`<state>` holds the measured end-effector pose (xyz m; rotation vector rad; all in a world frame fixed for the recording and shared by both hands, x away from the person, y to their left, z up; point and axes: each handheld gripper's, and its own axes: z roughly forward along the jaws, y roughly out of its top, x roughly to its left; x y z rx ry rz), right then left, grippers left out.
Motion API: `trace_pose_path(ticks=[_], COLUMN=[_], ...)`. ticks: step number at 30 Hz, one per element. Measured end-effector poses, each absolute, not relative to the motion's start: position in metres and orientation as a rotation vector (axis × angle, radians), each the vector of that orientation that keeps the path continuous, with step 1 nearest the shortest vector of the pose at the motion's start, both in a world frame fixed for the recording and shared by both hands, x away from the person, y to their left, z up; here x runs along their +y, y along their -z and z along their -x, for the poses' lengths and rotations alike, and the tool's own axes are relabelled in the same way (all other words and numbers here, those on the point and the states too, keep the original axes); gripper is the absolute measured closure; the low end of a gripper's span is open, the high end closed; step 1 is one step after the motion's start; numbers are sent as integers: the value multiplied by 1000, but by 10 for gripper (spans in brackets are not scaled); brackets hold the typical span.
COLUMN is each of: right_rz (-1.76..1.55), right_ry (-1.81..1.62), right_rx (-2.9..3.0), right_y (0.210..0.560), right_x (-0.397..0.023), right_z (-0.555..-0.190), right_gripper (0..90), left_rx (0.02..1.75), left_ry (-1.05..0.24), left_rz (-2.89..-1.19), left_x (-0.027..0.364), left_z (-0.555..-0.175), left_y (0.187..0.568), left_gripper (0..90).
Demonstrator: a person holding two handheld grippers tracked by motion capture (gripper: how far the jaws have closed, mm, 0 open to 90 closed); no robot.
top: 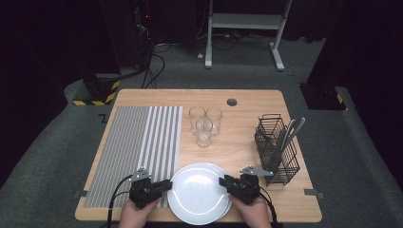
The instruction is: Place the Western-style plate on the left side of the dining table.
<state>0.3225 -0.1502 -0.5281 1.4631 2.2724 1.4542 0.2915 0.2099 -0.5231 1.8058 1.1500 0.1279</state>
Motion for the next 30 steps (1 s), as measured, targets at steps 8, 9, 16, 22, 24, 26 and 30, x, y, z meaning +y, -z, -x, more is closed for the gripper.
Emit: trace_pose_path(ticks=[8, 9, 16, 22, 24, 26, 30], right_rz=[-1450, -1452, -1457, -1433, -1434, -1435, -1429], right_ry=[-1456, -1458, -1457, -1446, -1445, -1443, -1436], right_rx=[2280, 2280, 2277, 2275, 2277, 2276, 2281], right_y=[529, 529, 529, 529, 529, 529, 528], right_x=[-149, -149, -149, -148, -148, -147, -147], right_z=[-323, -323, -322, -321, -321, -321, -321], right_gripper=[658, 658, 657, 642, 639, 636, 625], left_rx=[1173, 1174, 1183, 1185, 1198, 1204, 1204], left_ry=[-80, -82, -65, -103, -88, -94, -81], left_rz=[-1833, -1834, -1815, -1837, -1831, -1835, -1826], left_x=[204, 204, 203, 197, 197, 196, 198], left_z=[-293, -292, -296, -293, -293, -292, -288], left_y=[526, 526, 523, 521, 522, 524, 528], left_gripper=[602, 602, 522, 525, 544, 567, 608])
